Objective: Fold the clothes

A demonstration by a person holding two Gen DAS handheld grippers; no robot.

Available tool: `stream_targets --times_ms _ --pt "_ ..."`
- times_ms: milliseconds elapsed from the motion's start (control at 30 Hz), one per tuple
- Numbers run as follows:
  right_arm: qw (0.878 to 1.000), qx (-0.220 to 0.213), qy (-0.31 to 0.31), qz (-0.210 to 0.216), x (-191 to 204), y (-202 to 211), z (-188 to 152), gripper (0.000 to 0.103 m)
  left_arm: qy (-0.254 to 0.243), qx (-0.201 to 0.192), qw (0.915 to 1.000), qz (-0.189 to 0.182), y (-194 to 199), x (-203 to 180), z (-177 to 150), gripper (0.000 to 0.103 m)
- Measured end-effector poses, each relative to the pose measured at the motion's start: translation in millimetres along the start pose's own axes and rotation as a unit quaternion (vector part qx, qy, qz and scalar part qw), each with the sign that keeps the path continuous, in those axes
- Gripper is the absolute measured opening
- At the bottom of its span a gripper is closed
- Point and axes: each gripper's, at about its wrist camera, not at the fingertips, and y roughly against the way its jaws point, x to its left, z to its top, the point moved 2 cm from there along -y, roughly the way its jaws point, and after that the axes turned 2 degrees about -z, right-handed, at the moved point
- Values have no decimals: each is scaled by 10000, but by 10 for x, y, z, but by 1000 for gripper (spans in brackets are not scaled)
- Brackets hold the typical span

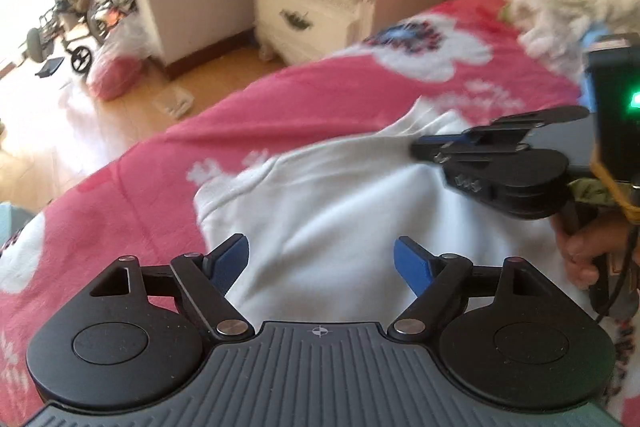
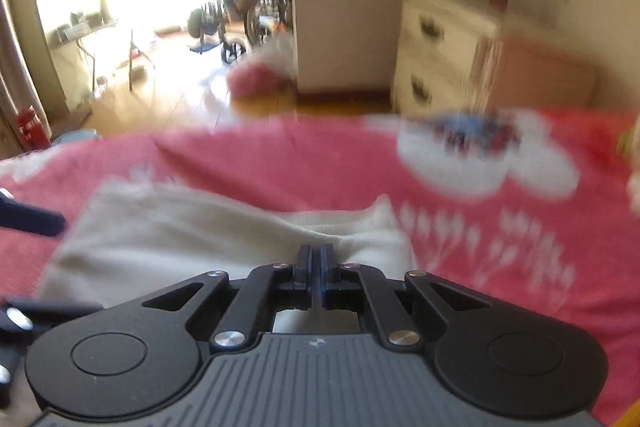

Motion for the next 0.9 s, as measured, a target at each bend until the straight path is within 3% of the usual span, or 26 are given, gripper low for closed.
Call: stream_targets --times_ms 167,333,467,600,800,900 --pt "9999 -10 -123 -41 25 235 40 3 8 275 9992 277 -111 38 -49 85" --pt "9992 123 -350 149 13 552 -59 4 12 311 9990 305 -138 31 -61 89" --pt "9981 603 -102 -27 58 403 -259 4 2 332 9989 341 -142 8 -72 90" --pt "9984 514 -218 -54 86 547 -259 4 -4 363 9986 378 -131 18 -90 92" --pt "9983 451 -224 297 249 953 -360 4 16 356 9985 410 -134 31 -102 94" --pt "9972 691 -55 291 368 889 -532 4 5 347 9984 439 -134 24 -107 95"
